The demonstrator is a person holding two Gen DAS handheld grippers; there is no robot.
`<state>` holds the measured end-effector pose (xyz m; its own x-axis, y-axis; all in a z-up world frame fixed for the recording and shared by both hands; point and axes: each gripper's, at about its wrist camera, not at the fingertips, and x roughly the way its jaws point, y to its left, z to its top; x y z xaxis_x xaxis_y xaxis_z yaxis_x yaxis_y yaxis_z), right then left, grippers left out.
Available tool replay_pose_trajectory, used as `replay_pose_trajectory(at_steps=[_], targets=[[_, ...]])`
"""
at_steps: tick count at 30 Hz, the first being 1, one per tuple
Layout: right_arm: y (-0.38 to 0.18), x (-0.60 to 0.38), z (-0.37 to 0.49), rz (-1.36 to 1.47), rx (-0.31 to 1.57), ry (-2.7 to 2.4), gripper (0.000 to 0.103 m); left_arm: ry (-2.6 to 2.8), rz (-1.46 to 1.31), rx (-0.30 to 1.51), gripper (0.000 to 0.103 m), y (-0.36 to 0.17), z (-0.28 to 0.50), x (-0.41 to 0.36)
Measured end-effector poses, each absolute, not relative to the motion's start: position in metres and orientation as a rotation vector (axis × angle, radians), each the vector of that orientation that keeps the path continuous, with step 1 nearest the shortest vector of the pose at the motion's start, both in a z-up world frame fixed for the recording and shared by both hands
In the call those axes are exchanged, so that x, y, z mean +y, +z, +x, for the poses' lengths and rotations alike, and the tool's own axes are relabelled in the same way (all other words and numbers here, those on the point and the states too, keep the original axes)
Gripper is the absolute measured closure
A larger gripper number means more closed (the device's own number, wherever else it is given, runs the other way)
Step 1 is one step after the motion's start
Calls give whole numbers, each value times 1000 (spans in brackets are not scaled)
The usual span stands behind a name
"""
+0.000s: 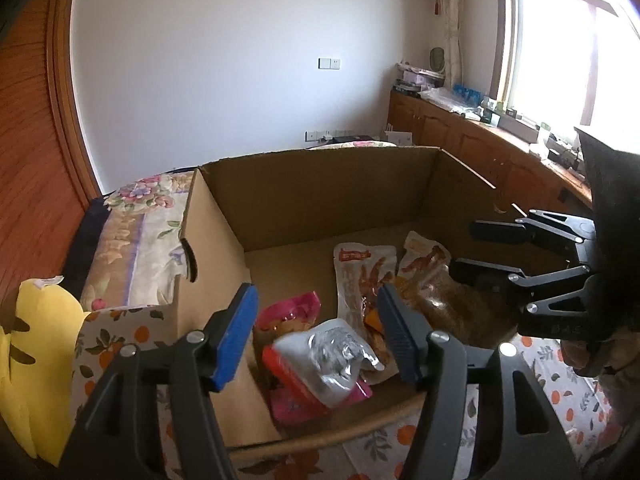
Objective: Organize snacks
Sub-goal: 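Open both tools to drop the white pouch and grain-bar pack into the box, then reach the left tool to the teal candy while the right tool reaches the white bar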
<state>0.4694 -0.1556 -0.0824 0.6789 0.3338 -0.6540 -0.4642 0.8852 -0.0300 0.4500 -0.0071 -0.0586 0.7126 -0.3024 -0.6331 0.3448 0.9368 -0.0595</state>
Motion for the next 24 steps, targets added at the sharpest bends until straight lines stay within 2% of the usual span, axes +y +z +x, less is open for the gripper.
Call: replay_pose_trajectory(at_steps=[6, 11, 16, 24], targets=[[-66, -161, 442, -200, 665, 437, 44, -351, 47, 677, 40, -44, 426, 4], [-48, -173, 401, -185, 644, 419, 36, -333, 60, 676, 39, -39, 394, 13], [-45, -181, 356, -158, 651, 381, 21, -352, 45, 701, 37, -44, 357, 28], [-82, -191, 299, -126, 713, 353, 20, -345, 52, 755, 37, -78, 300, 38]])
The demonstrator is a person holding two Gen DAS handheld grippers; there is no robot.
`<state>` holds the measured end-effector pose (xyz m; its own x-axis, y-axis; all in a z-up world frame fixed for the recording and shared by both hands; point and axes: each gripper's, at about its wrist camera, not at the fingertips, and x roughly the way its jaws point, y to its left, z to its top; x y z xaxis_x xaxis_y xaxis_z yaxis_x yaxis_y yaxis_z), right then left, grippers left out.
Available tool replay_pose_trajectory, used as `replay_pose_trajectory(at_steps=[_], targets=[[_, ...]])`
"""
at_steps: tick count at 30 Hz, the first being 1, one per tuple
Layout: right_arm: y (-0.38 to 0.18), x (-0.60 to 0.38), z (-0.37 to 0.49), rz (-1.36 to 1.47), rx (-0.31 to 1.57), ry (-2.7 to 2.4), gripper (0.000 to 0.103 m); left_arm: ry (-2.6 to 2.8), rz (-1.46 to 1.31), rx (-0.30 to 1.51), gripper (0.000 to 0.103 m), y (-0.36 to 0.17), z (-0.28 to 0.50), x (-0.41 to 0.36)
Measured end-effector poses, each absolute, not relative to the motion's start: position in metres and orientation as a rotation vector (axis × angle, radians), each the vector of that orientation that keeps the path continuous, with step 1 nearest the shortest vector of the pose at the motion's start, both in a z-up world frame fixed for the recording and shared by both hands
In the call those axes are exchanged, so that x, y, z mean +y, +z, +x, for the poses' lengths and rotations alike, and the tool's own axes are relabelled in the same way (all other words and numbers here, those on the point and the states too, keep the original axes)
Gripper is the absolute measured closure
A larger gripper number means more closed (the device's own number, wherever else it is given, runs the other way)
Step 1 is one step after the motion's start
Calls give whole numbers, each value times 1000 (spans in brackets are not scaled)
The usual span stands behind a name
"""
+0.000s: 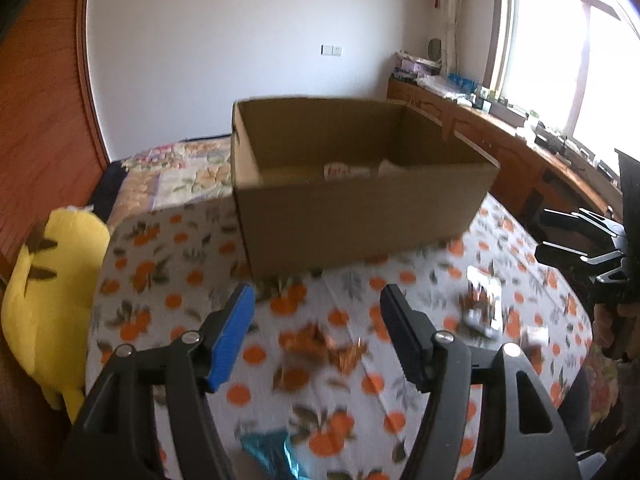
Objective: Organize snacks
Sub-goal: 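Reach the left tool to the teal candy while the right tool reaches the white bar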
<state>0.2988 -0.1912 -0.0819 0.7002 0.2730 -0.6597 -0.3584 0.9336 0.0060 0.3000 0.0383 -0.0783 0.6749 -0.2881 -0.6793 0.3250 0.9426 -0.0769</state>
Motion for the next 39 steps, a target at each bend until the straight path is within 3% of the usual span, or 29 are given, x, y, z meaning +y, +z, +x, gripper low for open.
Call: replay_pose_trajectory(at_steps=[17, 29, 39], targets=[[-167, -222, 258, -58, 901, 374, 22, -247, 26, 831, 37, -144, 247, 64], [-174, -217, 232, -202, 885, 338, 23, -203, 5, 870, 37, -160, 234, 67], [-177, -220, 225, -164, 836, 303, 23, -167, -24, 836, 41, -168, 229, 70]])
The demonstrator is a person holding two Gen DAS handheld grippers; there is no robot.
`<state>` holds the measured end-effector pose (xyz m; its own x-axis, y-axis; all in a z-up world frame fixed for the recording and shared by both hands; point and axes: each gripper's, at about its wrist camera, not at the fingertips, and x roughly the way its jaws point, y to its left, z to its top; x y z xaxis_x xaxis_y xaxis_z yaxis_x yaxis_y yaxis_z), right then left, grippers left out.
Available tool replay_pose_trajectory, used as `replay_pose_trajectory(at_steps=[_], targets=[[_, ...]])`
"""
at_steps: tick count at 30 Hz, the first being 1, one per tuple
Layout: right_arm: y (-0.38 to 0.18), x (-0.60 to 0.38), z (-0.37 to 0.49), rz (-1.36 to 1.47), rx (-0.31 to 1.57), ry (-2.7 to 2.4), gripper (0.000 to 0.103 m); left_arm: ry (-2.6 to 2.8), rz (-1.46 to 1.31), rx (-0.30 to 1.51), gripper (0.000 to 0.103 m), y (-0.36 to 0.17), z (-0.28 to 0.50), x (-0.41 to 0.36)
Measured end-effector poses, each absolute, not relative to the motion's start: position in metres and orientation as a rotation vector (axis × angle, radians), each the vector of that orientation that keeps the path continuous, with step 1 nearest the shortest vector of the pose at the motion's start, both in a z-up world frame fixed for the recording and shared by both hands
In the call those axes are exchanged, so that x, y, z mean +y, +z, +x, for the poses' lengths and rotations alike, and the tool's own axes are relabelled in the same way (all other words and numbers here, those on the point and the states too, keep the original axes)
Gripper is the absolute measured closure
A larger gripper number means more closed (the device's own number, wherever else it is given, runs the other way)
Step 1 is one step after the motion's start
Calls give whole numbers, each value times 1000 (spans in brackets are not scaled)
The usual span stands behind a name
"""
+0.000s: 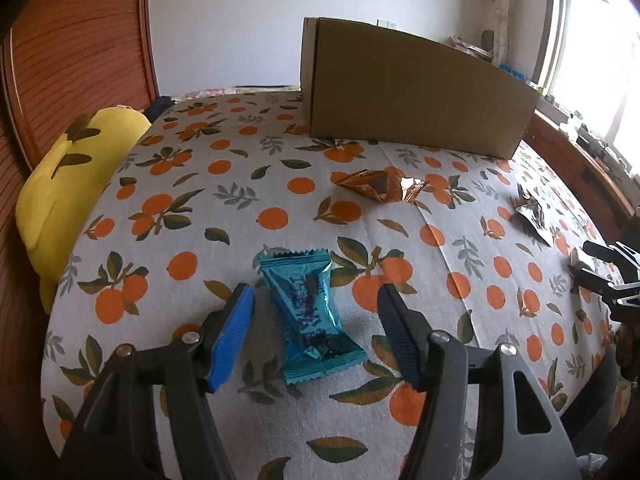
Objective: Organize snacks
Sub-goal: 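Reach the left tool to the teal candy while the right tool reaches the white bar, then close the left tool on the teal candy while the right tool grasps the white bar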
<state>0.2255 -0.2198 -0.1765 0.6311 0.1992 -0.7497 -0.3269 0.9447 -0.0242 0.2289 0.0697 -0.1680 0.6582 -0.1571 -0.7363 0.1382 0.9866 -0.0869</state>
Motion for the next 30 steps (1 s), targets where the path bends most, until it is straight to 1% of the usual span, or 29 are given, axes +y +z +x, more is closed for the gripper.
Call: replay_pose_trajectory(at_steps=[1, 3, 5, 6, 8, 11, 13, 15, 17, 19, 21, 22, 26, 30], targets=[[-177, -220, 225, -162, 826, 302, 23, -166, -16, 833, 42, -168, 229, 69], [-178, -220, 223, -157, 812, 298, 23, -170, -10, 827, 46, -168, 228, 69], [-179, -220, 221, -153, 803, 290, 23, -178, -7, 825, 57, -168, 227, 69], [-179, -219, 221, -155, 800, 283, 23, -184, -9, 825, 60, -168, 226, 69], [-178, -218, 220, -163, 806, 276, 23, -185, 0, 828, 78, -167, 226, 68], [-175, -217, 222, -164, 827, 280, 32, -205, -2, 839, 82, -166, 225, 67], [-173, -217, 222, -164, 839, 282, 45, -216, -12, 841, 83, -165, 223, 65], [-171, -218, 222, -162, 851, 282, 56, -219, -15, 839, 83, -164, 220, 62], [-170, -221, 223, -155, 859, 282, 60, -228, -23, 833, 83, -163, 216, 59], [-170, -224, 221, -155, 851, 275, 69, -244, -52, 829, 83, -161, 212, 58], [-169, -229, 219, -135, 851, 272, 71, -259, -83, 825, 83, -159, 208, 57], [-169, -230, 218, -127, 848, 269, 78, -264, -86, 819, 83, -157, 205, 55], [-168, -239, 216, -77, 848, 268, 82, -282, -69, 812, 83, -153, 201, 47], [-167, -241, 216, -55, 848, 272, 83, -298, -70, 804, 83, -148, 198, 42]])
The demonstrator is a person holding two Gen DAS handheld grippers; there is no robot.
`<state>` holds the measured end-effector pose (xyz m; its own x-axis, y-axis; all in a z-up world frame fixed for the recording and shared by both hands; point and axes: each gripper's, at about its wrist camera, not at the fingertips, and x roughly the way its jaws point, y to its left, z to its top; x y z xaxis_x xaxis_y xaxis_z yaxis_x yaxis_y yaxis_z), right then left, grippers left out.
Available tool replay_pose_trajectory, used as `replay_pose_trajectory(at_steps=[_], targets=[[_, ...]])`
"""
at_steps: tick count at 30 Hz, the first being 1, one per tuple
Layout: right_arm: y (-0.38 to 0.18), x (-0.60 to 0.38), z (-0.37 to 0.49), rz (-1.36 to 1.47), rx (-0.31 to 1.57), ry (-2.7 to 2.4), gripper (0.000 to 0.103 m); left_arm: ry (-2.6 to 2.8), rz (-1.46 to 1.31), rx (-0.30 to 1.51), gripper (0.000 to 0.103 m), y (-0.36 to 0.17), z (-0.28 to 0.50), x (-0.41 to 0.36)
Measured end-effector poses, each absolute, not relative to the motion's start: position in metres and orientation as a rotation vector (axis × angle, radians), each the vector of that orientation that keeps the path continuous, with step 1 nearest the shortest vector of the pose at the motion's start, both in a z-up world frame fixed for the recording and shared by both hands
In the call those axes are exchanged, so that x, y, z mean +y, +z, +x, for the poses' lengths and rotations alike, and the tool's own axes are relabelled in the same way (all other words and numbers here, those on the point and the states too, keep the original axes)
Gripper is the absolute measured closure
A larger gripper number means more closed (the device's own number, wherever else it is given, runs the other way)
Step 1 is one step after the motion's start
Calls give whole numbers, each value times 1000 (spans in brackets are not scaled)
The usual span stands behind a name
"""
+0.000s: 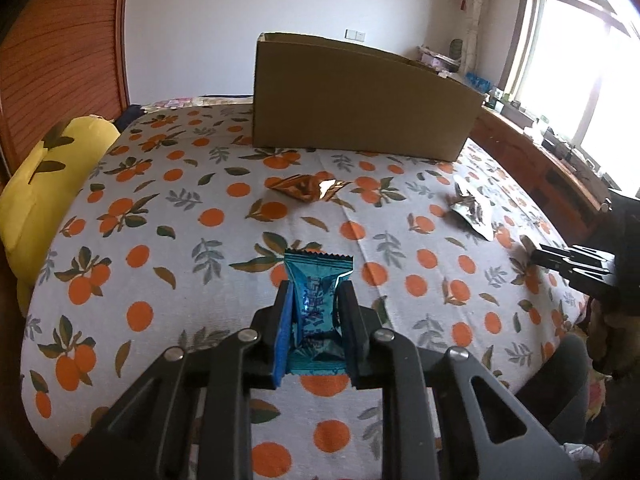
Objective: Organize snacks
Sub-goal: 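Close the left tool on the teal candy while the right tool grasps the white bar, then lift and carry the teal candy and white bar over the box with both tools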
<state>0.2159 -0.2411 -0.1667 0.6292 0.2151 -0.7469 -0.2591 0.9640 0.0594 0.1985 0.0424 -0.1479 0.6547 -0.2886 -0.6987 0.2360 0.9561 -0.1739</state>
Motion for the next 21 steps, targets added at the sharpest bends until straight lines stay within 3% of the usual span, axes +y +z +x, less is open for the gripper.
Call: replay_pose_trajectory(at_steps=[21], targets=[[-124, -237, 201, -2, 737, 298, 83, -339, -36, 751, 83, -120, 191, 23]])
